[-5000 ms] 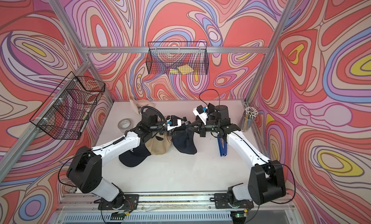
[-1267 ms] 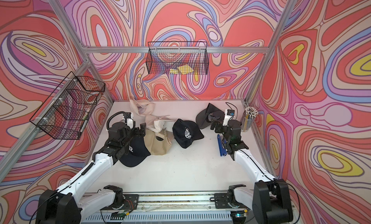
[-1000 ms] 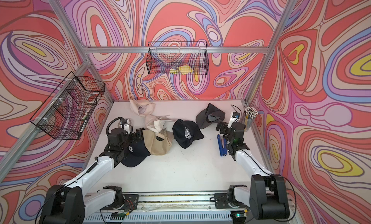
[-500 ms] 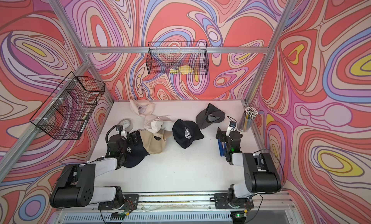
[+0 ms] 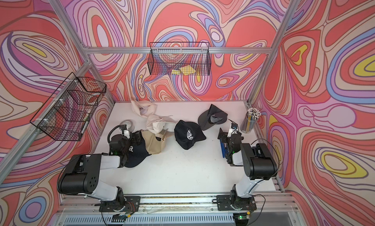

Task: Open the adjustable buckle of the baseball cap
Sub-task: Reset both arms

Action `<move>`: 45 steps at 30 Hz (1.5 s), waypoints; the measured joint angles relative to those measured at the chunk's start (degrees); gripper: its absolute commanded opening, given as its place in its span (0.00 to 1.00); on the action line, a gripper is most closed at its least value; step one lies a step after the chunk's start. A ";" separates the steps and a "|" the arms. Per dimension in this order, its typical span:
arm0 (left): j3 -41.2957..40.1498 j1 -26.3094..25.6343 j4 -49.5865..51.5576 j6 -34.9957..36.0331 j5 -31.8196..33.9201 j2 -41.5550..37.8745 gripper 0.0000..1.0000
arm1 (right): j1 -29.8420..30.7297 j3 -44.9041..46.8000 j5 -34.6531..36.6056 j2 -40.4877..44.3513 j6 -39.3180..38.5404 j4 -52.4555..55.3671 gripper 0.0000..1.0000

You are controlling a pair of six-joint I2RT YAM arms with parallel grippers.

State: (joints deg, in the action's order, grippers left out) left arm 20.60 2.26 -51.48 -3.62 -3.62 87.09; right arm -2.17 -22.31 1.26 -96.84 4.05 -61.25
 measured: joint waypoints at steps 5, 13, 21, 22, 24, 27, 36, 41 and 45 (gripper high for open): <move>0.00 -0.02 0.07 1.79 -3.72 0.02 0.99 | 0.00 -2.91 -0.28 0.00 -0.17 2.62 0.98; 0.00 -0.02 -0.04 3.04 -6.27 0.02 0.99 | 0.00 -3.15 -0.70 0.00 -0.42 4.63 0.98; 0.00 -0.02 -0.04 3.06 -6.69 0.02 0.99 | 0.00 -3.15 -0.74 0.00 -0.42 5.29 0.98; 0.00 -0.02 -0.04 3.06 -6.69 0.02 0.99 | 0.00 -3.15 -0.76 0.00 -0.42 5.33 0.98; 0.00 -0.02 -0.04 3.08 -6.71 0.02 0.99 | 0.00 -3.15 -0.79 0.00 -0.42 5.35 0.98; 0.00 -0.02 -0.04 3.23 -6.73 0.02 0.99 | 0.00 -3.15 -0.79 0.00 -0.42 5.35 0.98; 0.20 -0.07 0.35 2.78 -4.44 0.02 0.99 | 0.00 -3.15 -0.81 0.00 -0.44 5.35 0.98; 0.26 -0.07 0.52 2.71 -4.02 0.02 0.99 | 0.00 -3.15 -0.81 0.00 -0.44 5.35 0.98; 0.26 -0.07 0.68 2.49 -3.78 0.02 0.99 | 0.00 -3.15 -0.81 0.00 -0.44 5.35 0.98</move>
State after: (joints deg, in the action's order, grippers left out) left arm 20.86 2.20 -50.81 -1.13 -7.40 87.11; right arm -2.17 -25.45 0.45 -96.84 3.62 -55.90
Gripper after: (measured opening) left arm 0.992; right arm 0.983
